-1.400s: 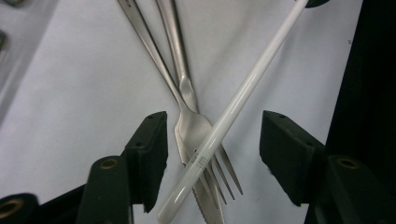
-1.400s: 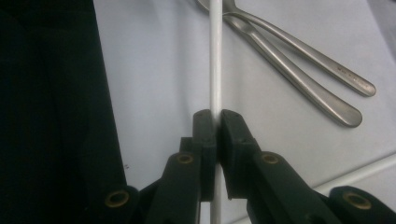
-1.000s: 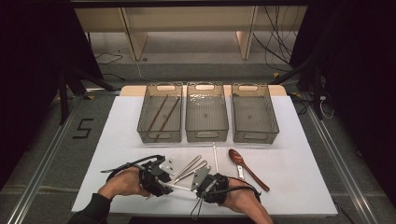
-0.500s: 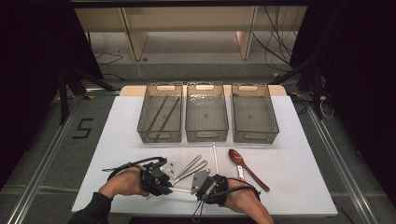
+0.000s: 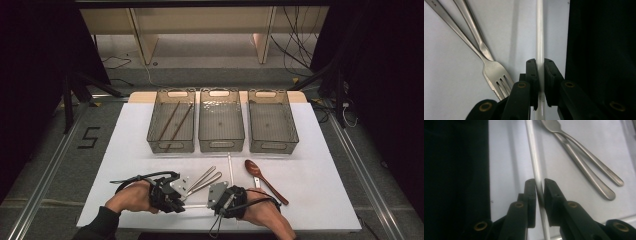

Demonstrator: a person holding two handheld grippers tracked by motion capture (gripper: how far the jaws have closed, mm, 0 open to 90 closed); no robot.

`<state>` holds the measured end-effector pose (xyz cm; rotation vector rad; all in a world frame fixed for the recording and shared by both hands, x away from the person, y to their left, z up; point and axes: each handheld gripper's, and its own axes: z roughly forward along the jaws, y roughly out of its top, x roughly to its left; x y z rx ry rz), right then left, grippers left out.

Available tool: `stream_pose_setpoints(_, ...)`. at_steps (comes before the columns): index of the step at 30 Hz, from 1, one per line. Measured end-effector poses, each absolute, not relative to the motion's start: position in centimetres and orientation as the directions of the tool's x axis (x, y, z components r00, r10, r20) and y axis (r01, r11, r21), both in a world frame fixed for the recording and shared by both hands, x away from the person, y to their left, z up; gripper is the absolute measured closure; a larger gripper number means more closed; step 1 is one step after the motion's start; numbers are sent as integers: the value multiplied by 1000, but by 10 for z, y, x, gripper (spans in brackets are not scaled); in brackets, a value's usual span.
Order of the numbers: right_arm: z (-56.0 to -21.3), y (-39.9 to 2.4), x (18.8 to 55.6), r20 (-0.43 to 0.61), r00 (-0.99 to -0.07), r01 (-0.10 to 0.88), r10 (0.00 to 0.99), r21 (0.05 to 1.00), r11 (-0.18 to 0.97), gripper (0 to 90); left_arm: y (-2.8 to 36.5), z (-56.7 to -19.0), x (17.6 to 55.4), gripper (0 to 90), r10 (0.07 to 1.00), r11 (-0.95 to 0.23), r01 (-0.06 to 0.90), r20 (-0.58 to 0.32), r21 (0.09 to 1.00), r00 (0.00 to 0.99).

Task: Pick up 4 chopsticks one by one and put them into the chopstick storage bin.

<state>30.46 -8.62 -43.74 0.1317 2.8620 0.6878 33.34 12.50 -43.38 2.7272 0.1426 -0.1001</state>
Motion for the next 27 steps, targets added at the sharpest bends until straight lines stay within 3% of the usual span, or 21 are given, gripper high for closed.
stream_pose_setpoints(4,-432,-89,307,-193,-968,52,160,470,881,691,128,-431,336,830,111,-905,137,-89,402,990)
stream_pose_setpoints(9,-413,-102,315,-176,-931,167,321,577,799,501,133,-431,343,830,202,-880,216,-78,423,976)
stream_pose_setpoints(14,-409,-110,319,-134,-883,280,451,621,732,396,141,-425,349,830,293,-846,291,-67,446,954)
stream_pose_setpoints(21,-410,-122,320,-51,-811,406,583,669,623,334,157,-416,362,830,445,-747,417,-76,518,892)
stream_pose_setpoints(27,-415,-129,321,-29,-768,453,640,683,574,314,170,-408,371,830,561,-652,496,-75,574,824)
